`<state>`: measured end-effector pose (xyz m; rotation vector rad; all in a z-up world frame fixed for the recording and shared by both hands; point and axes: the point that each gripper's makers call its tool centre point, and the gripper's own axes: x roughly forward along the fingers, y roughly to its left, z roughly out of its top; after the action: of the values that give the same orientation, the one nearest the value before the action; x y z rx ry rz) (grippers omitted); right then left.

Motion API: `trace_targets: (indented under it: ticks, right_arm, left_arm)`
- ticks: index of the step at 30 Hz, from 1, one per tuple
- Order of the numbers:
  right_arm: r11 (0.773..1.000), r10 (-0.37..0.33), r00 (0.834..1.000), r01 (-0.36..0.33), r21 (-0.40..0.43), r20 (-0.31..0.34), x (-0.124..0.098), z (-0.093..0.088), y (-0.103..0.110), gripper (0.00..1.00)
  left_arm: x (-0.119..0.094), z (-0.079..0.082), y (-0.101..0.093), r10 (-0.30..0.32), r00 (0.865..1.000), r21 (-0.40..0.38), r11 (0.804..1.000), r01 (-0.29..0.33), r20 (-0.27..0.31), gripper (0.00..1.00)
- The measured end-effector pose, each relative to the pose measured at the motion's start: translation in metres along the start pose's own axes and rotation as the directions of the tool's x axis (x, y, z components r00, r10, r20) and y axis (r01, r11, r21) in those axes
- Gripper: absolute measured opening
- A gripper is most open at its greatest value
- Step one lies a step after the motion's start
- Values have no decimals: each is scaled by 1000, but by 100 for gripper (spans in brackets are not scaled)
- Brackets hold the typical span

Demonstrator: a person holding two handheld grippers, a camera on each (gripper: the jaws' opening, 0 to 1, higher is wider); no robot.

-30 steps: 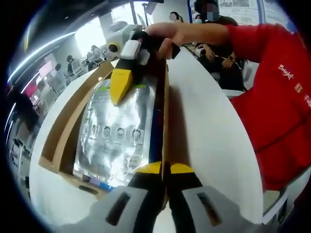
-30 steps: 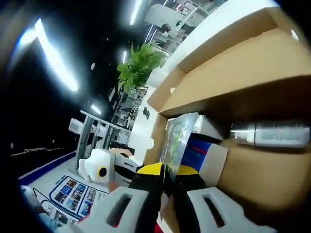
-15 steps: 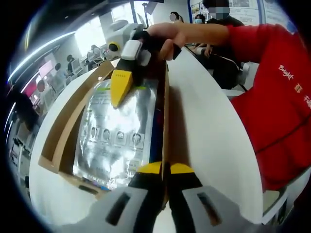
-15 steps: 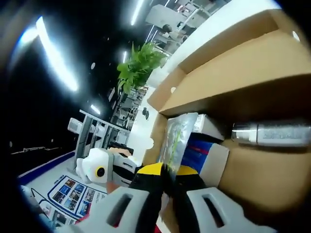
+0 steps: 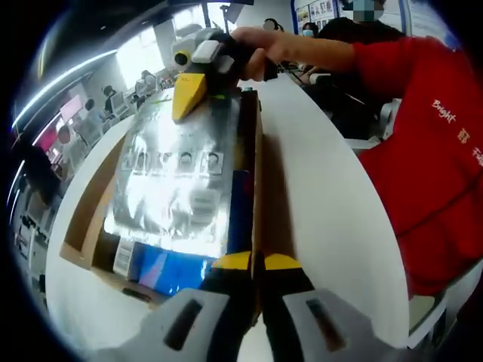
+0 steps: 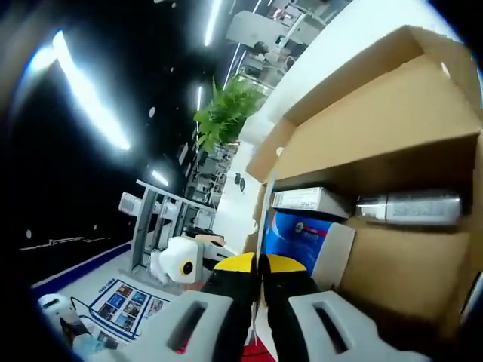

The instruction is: Operate the shoe box by opening the lid, removing the specified soft item, and placing it in the target area until the item is outside and the box remains undamaged.

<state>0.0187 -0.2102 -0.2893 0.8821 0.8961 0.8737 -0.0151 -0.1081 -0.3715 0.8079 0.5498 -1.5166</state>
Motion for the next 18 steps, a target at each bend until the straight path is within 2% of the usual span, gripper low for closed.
trace_targets:
  ticks: [3,7,12,18]
  right_arm:
    - [1000,0,999,0,-12,43,-15,6,-3,2]
    - [1000,4,998,-3,-4,67,-22,8,-9,2]
    - [1000,-18,999,18,17,43,-16,1,-18,2]
    - [1000,3,999,-4,4,43,-13,2,-10,2]
  left_arm:
    - [0,0,0,-1,1000,-1,1000,1,-1,2]
    - [-1,1,-1,-3,1000,-4,1000,3,-3,2]
    - [0,1,-1,-7,1000,-7,1000,7,-7,2]
    - [0,1,0,-8,1000,-8,1000,8,-6,2]
